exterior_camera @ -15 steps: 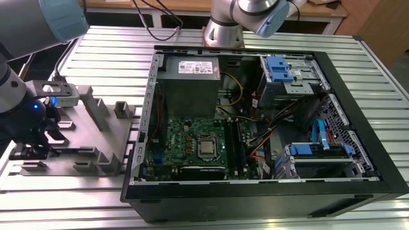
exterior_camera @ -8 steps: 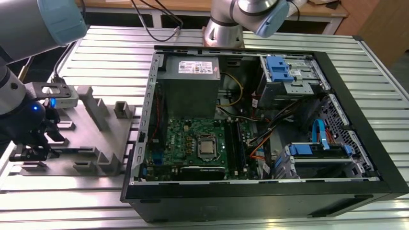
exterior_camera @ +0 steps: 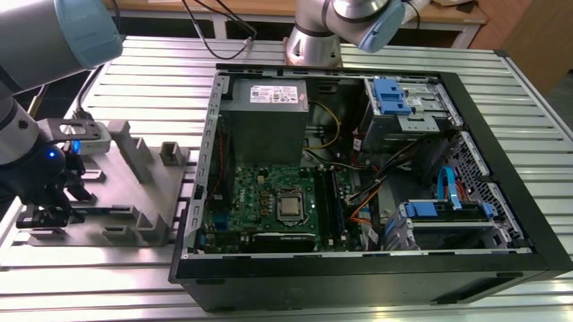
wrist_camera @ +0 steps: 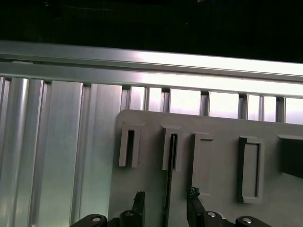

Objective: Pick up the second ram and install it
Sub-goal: 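Pick up the second ram and move it above second insertion slot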

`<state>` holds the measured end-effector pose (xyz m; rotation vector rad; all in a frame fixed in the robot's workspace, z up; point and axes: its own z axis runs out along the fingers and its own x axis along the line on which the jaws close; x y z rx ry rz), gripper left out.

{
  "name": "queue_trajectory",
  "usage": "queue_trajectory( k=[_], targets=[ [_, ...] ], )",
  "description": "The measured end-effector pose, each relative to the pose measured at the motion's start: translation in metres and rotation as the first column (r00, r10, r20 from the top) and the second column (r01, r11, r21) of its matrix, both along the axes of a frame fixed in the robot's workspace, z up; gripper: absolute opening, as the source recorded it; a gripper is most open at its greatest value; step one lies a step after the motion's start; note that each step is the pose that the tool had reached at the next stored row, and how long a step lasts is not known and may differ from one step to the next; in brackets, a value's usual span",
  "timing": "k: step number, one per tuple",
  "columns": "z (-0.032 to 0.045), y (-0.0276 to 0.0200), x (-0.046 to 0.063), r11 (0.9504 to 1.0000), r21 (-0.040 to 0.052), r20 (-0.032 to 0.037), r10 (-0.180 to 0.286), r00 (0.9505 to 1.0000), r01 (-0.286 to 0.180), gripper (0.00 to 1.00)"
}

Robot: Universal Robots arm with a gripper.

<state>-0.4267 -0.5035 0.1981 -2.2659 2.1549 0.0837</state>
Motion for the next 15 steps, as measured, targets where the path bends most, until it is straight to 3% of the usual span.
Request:
queue_trajectory(
  k=[11,13,14,15],
  targets=[
    [-0.0002,0.0,0.0,1.0,-0.0005,0.0002,0.002,1.0,-0.002,0.44],
    [-0.0002,0.0,0.0,1.0,-0.0006,0.0002,0.002,1.0,-0.002,0.31],
    [-0.0002,0.0,0.0,1.0,-0.0007,0.0002,0.003,1.0,-0.003,0.31],
    [-0.0001,0.0,0.0,1.0,-0.0008,0.0002,0.003,1.0,-0.003,0.24]
  ],
)
